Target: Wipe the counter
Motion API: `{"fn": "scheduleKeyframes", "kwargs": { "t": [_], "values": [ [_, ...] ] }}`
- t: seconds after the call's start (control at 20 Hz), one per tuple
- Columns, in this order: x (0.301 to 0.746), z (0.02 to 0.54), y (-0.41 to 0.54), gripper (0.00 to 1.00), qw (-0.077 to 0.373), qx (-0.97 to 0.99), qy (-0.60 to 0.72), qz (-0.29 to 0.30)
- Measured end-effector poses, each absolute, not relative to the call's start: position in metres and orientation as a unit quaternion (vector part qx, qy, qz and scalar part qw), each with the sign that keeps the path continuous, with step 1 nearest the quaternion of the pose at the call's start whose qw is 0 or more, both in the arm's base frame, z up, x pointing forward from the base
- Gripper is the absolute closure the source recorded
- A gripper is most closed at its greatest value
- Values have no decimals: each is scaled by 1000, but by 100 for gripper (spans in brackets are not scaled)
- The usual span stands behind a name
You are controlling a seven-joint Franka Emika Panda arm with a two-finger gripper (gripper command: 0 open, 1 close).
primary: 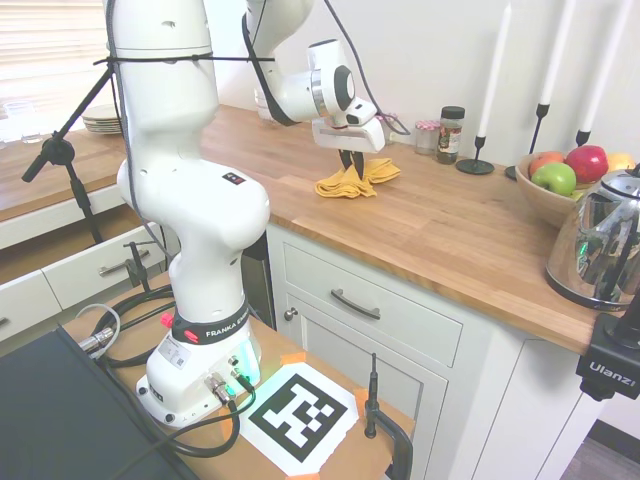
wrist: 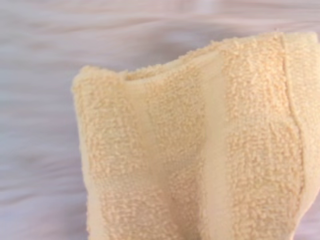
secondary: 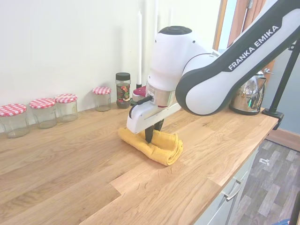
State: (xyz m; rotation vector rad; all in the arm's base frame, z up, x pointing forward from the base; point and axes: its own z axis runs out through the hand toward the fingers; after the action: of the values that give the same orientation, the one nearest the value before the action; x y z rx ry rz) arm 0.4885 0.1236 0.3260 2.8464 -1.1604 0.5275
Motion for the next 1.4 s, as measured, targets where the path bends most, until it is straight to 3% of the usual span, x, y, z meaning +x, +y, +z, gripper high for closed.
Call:
{"fn": "scheduleKeyframes", "kwargs": {
  "t": [0.65, 1.4],
  "values": [
    [455, 320, 218, 100, 33, 934, -305, 185],
    [508, 328, 55, 100, 8, 902, -400, 164]
  ]
}}
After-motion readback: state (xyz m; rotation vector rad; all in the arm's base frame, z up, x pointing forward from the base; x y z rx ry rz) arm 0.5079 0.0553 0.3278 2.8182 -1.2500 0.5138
